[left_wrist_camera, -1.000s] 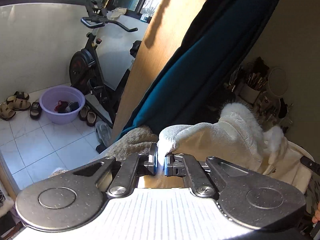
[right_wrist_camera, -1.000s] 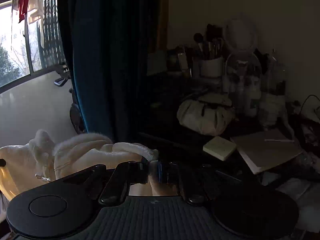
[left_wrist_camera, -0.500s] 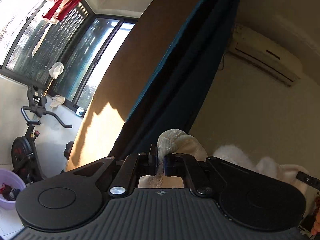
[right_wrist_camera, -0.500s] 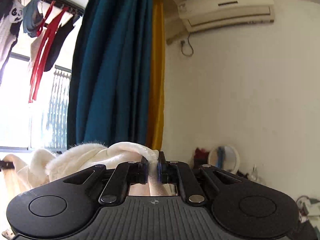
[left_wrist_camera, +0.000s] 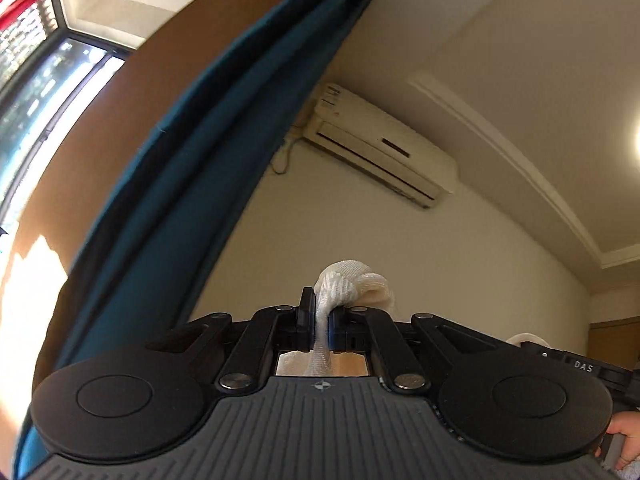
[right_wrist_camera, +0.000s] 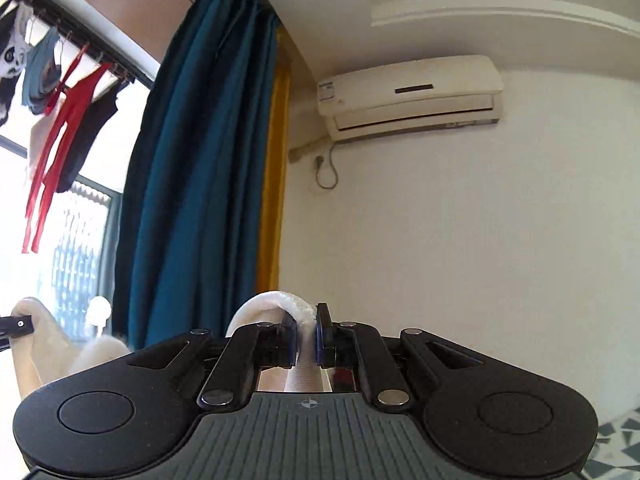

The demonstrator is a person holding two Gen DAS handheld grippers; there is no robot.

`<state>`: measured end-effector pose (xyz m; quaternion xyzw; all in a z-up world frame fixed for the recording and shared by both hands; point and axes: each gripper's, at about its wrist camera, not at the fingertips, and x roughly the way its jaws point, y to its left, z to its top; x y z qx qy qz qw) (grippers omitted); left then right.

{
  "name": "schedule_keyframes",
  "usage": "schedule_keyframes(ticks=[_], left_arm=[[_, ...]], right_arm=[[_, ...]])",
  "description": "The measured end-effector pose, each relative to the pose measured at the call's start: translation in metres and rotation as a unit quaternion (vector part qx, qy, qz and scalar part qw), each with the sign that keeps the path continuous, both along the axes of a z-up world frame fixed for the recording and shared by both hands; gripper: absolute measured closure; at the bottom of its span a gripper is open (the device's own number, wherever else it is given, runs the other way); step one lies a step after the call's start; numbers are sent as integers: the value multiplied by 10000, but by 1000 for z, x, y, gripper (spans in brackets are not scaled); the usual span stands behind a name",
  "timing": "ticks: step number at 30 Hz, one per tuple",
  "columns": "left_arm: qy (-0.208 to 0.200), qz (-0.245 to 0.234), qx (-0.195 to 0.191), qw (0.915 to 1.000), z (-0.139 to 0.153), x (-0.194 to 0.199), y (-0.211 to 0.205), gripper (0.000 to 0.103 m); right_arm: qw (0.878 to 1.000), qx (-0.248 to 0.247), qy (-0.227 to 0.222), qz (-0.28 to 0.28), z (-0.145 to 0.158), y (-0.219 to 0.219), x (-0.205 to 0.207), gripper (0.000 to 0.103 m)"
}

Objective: Fold clothes
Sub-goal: 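Raise the jacket high with both grippers, letting it hang open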

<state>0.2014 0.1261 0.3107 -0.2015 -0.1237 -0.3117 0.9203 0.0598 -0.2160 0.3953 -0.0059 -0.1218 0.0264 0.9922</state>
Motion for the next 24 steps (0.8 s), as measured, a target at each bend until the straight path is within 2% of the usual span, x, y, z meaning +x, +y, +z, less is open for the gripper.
schedule_keyframes(ticks=[2,5,12,17,24], left_arm=[[-105,-380,54,9992,-4,6,-23,97],[-8,-960,-3,9954,-6,11,-57,97],[-118,-1714,149,9850,6,-13,-147,97],[-68,-1959,255,9803,2,-52,-228,97],[48,-2132,271,9766,-15,-119,-350,97]], right_arm=[[9998,-45,19,-208,0,-4,-17,95],[9986,-89,46,-510,0,-12,-43,95],[9924,-191,109,-1213,-1,-31,-104,95],[9905,-165,102,-1364,-20,-88,-150,95],[9943,-296,117,-1014,-45,-193,-237,95]])
